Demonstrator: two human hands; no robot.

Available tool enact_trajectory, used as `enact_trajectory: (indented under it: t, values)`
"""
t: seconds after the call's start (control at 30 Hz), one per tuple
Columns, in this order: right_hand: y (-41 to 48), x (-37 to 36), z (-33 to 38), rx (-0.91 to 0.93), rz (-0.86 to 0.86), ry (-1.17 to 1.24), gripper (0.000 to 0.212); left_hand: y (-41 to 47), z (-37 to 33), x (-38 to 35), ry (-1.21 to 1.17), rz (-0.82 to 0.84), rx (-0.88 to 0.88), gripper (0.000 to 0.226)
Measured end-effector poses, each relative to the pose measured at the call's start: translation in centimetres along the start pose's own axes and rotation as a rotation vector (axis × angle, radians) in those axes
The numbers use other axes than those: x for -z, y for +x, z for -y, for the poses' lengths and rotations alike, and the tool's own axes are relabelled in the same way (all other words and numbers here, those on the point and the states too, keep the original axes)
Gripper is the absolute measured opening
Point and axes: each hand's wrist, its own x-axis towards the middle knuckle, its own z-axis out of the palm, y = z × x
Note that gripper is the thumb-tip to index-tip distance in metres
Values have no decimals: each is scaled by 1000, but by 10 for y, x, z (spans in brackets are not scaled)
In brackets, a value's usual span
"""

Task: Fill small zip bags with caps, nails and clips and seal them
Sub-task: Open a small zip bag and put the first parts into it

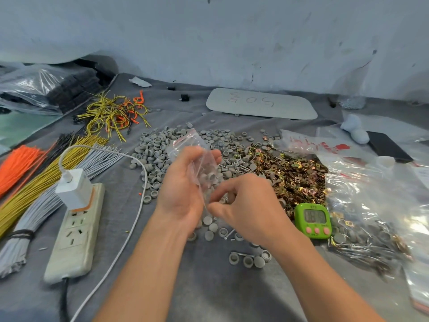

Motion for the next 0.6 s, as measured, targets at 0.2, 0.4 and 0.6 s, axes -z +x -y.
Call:
enact_trajectory:
  t: [0.2, 0.4, 0.6]
  values:
    - [-2, 2, -7, -275, -88, 301, 53, 0, -3, 4, -108, 67, -80, 39]
    - [0, -10, -8, -544, 266, 971, 26, -1, -3, 8, -299, 278, -15, 30]
    - [-6, -8, -22, -413, 354, 847, 32, 1, -10, 17, -455, 245, -58, 29]
